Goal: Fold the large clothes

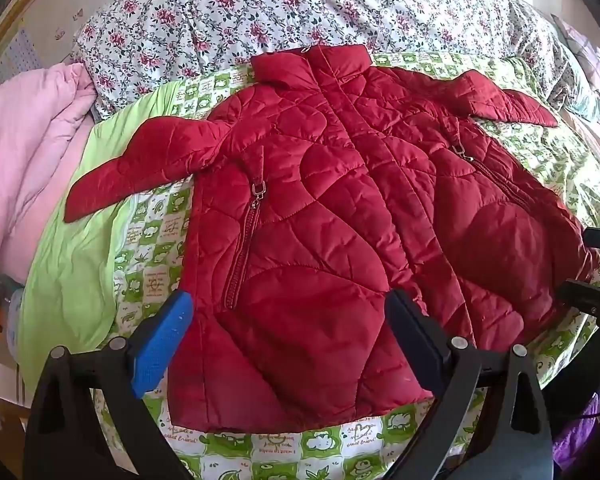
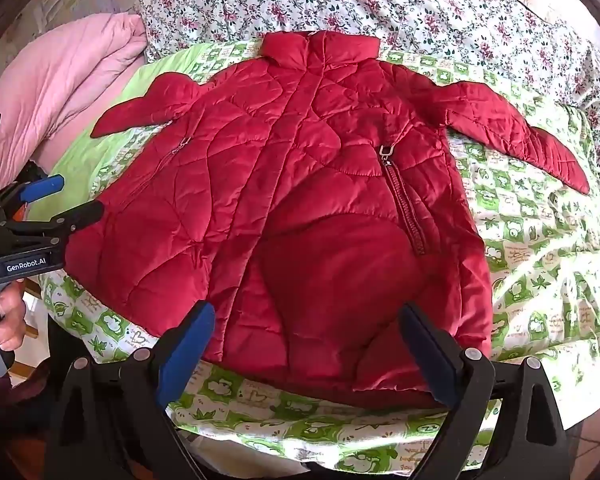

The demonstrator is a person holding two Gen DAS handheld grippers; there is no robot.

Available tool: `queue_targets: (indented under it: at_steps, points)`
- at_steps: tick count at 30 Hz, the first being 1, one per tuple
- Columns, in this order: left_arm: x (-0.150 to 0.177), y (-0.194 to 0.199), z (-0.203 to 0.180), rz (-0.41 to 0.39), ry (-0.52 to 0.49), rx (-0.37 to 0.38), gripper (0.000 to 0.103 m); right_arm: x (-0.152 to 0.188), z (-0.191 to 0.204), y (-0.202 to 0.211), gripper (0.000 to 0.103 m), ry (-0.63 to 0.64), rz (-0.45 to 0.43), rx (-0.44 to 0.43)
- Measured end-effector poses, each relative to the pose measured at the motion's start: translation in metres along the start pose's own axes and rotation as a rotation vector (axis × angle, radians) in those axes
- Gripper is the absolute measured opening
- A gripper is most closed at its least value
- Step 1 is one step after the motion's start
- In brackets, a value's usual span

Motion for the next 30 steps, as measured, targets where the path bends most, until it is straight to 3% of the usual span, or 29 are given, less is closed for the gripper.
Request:
queue_targets:
  at_steps: [24, 27, 30]
  points:
    - [-0.003, -0.005, -0.001, -0.023, 0.019, 0.04, 0.097, -0.002, 0.002, 0.0, 0.094, -0.013, 0.0, -0.031]
    - [0.0, -0.006, 0.002, 0.046, -0.019, -0.01, 0.097, -0.004, 0.003, 0.002, 0.094, -0.031, -0.002, -0.053]
    - [-0.001, -0.008, 0.002, 0.037, -0.018, -0.005, 0.097, -0.006, 0.002, 0.004, 0.094, -0.04, -0.008, -0.066]
Point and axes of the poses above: each gripper's, at about its wrist camera, not at the fingertips, and y roughly against the way its jaws point, z to its left, x to its underside, the point moved 7 cm from there along -y, roughly the way its jaws point, and after that the axes turned 13 degrees about x, right-handed, at the moved point
